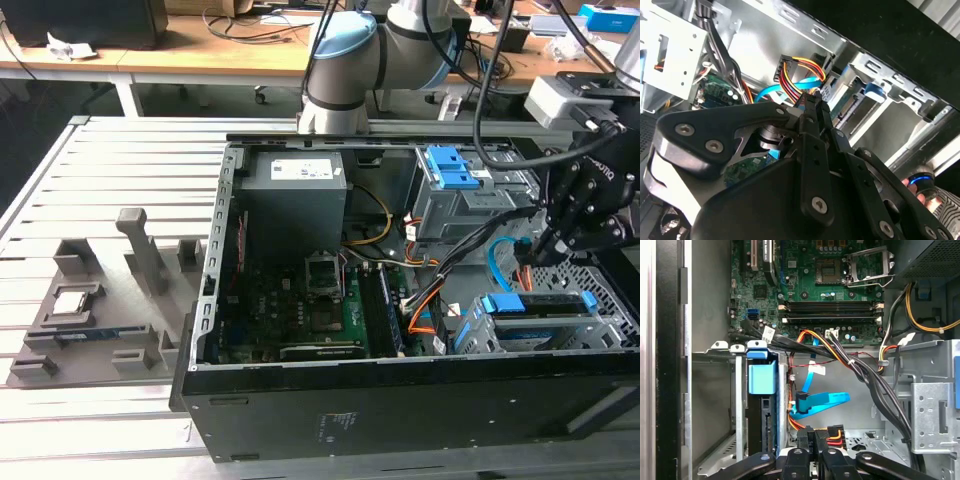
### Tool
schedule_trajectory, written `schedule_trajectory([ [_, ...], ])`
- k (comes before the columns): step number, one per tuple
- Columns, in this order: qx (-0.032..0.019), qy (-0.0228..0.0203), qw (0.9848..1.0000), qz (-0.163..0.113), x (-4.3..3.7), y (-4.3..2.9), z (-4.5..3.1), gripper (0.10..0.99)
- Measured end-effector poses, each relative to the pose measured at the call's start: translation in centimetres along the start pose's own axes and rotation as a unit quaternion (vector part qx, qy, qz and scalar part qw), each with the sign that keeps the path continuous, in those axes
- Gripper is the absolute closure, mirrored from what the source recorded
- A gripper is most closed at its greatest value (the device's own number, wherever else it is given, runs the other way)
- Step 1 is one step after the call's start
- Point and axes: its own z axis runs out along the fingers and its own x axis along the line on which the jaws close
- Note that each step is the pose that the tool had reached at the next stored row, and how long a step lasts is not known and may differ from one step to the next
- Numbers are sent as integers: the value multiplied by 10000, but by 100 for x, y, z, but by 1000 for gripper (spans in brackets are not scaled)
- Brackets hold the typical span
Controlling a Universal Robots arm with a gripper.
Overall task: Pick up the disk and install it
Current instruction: 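Insert the first disk wire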
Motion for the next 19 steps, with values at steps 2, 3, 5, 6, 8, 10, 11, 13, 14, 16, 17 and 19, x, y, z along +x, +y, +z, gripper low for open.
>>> schedule_trajectory([
  [2,0,1,10000,0,37,-1,2,918],
  [3,0,3,10000,0,59,-1,3,918],
  [5,0,6,10000,0,119,-1,8,918],
  [6,0,7,10000,0,143,-2,9,918],
  [8,0,8,10000,0,186,-2,12,918],
  [10,0,9,10000,0,235,-3,17,918],
  [11,0,8,10000,0,245,-3,18,918],
  [13,0,9,10000,0,276,-3,21,918],
  [14,0,9,10000,0,301,-4,25,918],
  [16,0,8,10000,0,320,-4,34,918],
  [17,0,9,10000,0,322,-5,41,918],
  [19,0,10,10000,1,325,-11,54,918],
])
